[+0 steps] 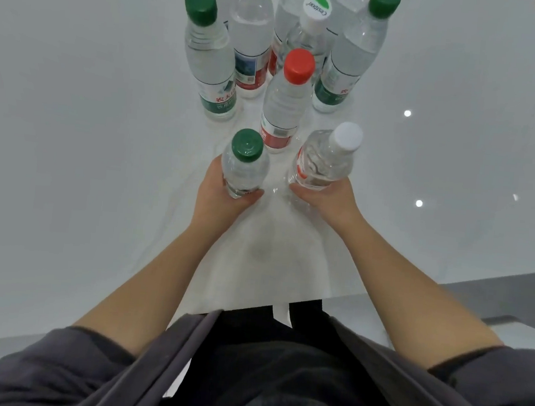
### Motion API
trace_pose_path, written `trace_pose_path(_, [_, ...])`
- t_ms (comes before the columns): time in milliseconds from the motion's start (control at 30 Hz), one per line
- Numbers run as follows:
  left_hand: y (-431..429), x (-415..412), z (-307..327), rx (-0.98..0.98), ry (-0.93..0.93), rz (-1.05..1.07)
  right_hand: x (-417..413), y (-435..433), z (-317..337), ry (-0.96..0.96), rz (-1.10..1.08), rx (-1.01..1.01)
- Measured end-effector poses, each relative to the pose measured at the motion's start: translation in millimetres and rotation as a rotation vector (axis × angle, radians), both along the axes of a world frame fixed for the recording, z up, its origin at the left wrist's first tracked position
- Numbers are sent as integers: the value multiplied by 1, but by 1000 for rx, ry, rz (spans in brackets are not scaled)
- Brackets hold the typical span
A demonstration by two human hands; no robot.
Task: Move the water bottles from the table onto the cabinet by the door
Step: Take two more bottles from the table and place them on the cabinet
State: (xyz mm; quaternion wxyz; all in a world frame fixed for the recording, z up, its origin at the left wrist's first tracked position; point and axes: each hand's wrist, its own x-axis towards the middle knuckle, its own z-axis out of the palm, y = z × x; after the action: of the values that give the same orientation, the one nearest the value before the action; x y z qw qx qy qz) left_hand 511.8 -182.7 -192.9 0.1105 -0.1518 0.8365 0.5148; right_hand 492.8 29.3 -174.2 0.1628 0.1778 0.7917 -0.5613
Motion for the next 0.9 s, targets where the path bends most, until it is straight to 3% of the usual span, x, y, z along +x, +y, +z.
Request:
trace_pose_path(567, [79, 49, 8, -75, -41, -357, 99, 63, -1, -35, -53, 22])
trace_pose_path(900, [192, 125, 17, -46, -33, -716, 237, 145, 14, 11, -395, -36])
